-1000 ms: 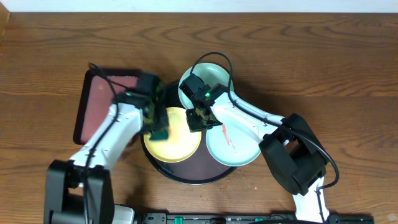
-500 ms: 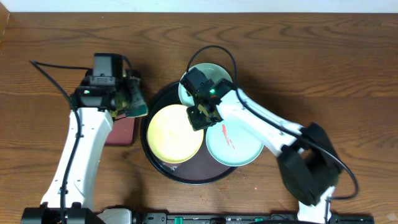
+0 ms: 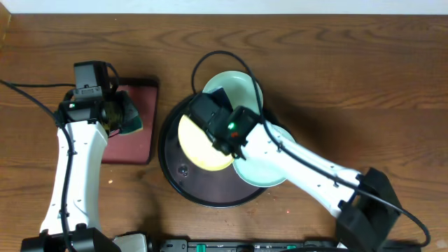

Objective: Clean dirty plates on tray and stack at the side

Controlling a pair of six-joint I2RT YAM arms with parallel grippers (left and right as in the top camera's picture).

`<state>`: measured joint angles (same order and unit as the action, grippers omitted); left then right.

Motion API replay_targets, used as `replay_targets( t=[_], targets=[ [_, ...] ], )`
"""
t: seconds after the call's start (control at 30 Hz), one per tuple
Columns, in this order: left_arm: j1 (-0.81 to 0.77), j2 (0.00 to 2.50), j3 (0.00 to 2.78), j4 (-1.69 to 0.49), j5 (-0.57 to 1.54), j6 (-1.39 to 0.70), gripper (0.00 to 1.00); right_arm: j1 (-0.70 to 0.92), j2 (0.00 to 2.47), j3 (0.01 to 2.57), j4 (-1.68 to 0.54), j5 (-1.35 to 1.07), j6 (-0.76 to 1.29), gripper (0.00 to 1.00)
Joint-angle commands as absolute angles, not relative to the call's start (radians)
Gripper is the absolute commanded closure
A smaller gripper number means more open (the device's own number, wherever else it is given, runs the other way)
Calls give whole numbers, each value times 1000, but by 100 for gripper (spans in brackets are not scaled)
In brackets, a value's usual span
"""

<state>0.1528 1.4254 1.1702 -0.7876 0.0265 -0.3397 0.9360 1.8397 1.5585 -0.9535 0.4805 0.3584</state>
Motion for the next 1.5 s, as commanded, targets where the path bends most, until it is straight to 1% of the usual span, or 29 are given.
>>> replay_targets(
  t=[0.0,0.13,0.3,0.43,0.57,0.73,0.8,0.93,1.03,1.13,1.37,1.47],
  targets=[
    [156,1426,1182,-788,14,-333,93,981,1782,1577,-950,796,350,99],
    [156,1426,1182,-788,14,-333,93,1033,1771,1578,-945,958,348,99],
    [156,1426,1182,-788,14,-333,93,1094,1769,1578,-934,1070,283,99],
    [156,1426,1182,-788,14,-333,92,1139,1769,1578,-924,1171,279,99],
    [156,1426,1182,-789,14,-333,93,1163,1769,1578,-916,1223,279,99],
    [156,1426,1182,-788,14,-333,92,1162,1767,1578,-916,1215,300,99],
    [156,1426,1182,-788,14,-333,92,1153,1767,1578,-925,1146,323,99],
    [156,1426,1182,-789,14,-333,92,1096,1767,1577,-1002,801,463,99],
    [156,1426,1182,-788,14,-333,93,1020,1765,1578,-1003,552,479,99],
    [156,1426,1182,-781,14,-333,93,942,1747,1580,-990,405,477,99],
    [156,1426,1182,-781,15,-333,93,665,1651,1582,-954,12,429,99],
    [156,1426,1182,-781,15,-333,92,523,1609,1582,-966,-83,419,99]
  ],
)
